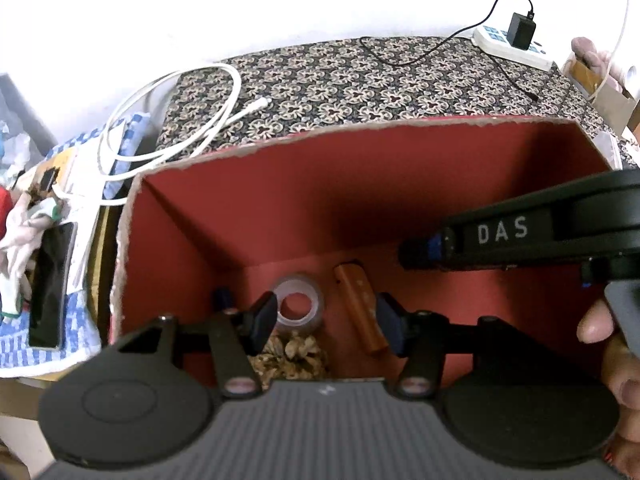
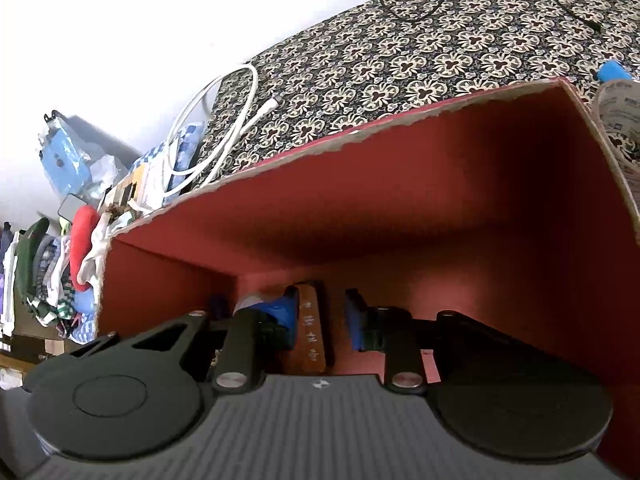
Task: Organize rigid objects
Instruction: 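Lower the orange stick into the box beside the tape roll, then open the right tool to release the orange stick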
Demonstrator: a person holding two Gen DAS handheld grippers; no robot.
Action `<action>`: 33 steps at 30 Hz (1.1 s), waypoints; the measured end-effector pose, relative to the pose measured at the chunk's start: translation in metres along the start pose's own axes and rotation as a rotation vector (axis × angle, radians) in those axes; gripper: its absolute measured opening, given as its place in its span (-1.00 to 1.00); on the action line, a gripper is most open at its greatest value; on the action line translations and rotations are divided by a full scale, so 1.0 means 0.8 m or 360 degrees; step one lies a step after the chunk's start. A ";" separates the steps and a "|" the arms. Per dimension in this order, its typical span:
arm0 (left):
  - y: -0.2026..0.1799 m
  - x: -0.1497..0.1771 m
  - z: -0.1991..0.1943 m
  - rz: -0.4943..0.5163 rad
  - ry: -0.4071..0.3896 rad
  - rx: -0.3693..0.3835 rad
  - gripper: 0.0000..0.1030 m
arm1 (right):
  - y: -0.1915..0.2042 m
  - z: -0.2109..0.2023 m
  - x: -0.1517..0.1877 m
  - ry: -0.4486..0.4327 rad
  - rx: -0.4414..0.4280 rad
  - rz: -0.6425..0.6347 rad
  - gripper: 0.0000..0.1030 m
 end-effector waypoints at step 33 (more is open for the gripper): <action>0.006 0.000 0.000 -0.0041 0.0017 -0.0157 0.20 | 0.004 0.011 0.001 0.0109 0.0003 -0.0012 -0.81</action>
Point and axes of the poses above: each gripper's, at about its wrist camera, not at the fingertips, and z roughly the way its jaws point, y to its left, x to its underside, the point moved 5 cm from there along z, roughly the way its jaws point, and after that the axes turned 4 degrees about -y, right-handed, at the moved point
